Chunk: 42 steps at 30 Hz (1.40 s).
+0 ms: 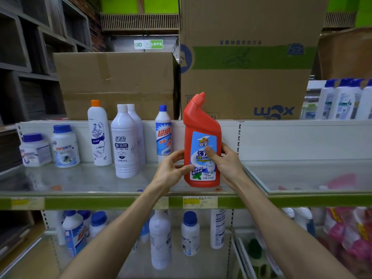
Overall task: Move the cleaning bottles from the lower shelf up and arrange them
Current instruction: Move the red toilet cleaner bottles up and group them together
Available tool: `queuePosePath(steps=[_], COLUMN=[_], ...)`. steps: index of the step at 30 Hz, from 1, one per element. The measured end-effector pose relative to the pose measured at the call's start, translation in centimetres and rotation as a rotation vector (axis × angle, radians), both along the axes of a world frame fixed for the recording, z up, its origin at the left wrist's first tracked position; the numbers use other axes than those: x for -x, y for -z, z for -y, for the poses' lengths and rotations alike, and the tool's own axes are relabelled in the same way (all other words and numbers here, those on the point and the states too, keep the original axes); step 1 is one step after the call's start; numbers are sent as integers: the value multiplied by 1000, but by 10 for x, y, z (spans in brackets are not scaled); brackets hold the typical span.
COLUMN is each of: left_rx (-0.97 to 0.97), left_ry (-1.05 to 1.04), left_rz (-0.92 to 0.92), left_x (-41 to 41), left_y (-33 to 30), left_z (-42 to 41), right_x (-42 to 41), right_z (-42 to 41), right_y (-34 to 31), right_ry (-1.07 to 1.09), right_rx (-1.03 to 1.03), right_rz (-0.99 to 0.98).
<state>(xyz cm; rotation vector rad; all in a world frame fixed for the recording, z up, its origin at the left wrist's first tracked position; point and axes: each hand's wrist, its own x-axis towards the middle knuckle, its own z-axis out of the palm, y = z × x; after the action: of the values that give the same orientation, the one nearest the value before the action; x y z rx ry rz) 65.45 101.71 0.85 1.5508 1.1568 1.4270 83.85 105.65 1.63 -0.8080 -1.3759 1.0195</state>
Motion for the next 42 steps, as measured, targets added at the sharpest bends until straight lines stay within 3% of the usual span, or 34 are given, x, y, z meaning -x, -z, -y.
queuePosePath(steps=[6,9,13,23,33,42], left_rx=[-42,-184,-276,-142,36,17], left_ry=[-112,-199,-133,-12,-207,-397], left_rz=[-194,-122,34,-29,78,-46], left_x=[0,7,16,34,52,70], left_y=[1,6,31,120,176,213], left_z=[17,42,75,102,78,50], right_x=[1,-1,0,14,23,59], right_z=[12,20,40,130,167,138], right_y=[-7,-15,-32,-26,45,147], right_ry=[111,283,384,218,115,63], right_rx=[-3,-56,-195,-411,-477,-444], right_rz=[103,155,142,168,299,331])
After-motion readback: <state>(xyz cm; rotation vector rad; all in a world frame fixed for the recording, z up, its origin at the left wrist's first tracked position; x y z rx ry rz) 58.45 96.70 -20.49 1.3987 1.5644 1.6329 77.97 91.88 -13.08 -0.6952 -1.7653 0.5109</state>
